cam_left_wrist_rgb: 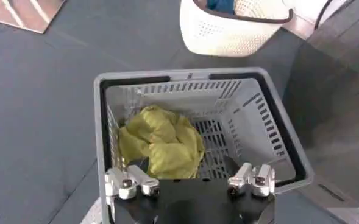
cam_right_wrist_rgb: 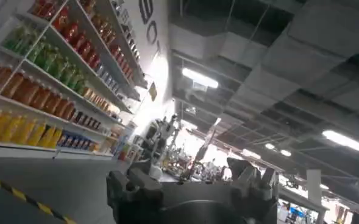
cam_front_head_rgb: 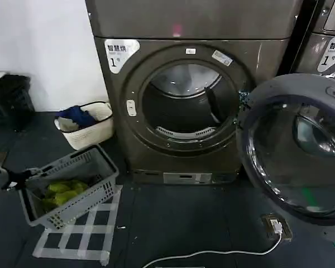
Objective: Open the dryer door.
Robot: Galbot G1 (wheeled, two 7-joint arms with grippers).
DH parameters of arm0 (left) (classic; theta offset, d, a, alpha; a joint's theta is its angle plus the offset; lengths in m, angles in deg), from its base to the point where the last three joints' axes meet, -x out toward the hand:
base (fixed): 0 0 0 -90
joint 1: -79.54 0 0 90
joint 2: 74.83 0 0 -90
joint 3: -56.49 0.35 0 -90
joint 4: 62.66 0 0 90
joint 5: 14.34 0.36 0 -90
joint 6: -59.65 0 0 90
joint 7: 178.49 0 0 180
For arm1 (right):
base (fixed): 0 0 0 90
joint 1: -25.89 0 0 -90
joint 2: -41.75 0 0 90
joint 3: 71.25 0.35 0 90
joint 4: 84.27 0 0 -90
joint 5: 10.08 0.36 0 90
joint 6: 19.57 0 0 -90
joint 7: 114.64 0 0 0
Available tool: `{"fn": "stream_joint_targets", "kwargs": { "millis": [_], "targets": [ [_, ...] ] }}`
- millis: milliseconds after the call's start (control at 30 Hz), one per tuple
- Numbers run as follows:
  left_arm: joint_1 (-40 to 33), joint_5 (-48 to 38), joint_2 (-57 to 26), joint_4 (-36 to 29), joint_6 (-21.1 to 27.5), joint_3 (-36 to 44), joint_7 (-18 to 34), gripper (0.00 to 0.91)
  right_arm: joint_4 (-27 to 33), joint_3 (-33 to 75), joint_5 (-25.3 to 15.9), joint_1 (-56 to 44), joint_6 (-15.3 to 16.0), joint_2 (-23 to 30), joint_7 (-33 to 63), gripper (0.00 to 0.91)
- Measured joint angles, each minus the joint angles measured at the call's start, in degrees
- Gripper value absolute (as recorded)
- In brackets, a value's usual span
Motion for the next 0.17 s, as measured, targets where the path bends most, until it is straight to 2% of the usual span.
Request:
{"fn": "stream_joint_targets", "kwargs": {
  "millis": [167],
  "targets": [
    [0.0, 0.1, 0.2, 0.1, 0.0, 0.0, 0.0, 0.907, 0.0, 0.0, 0.0, 0.0, 0.0, 0.0, 0.0, 0.907]
  ]
}}
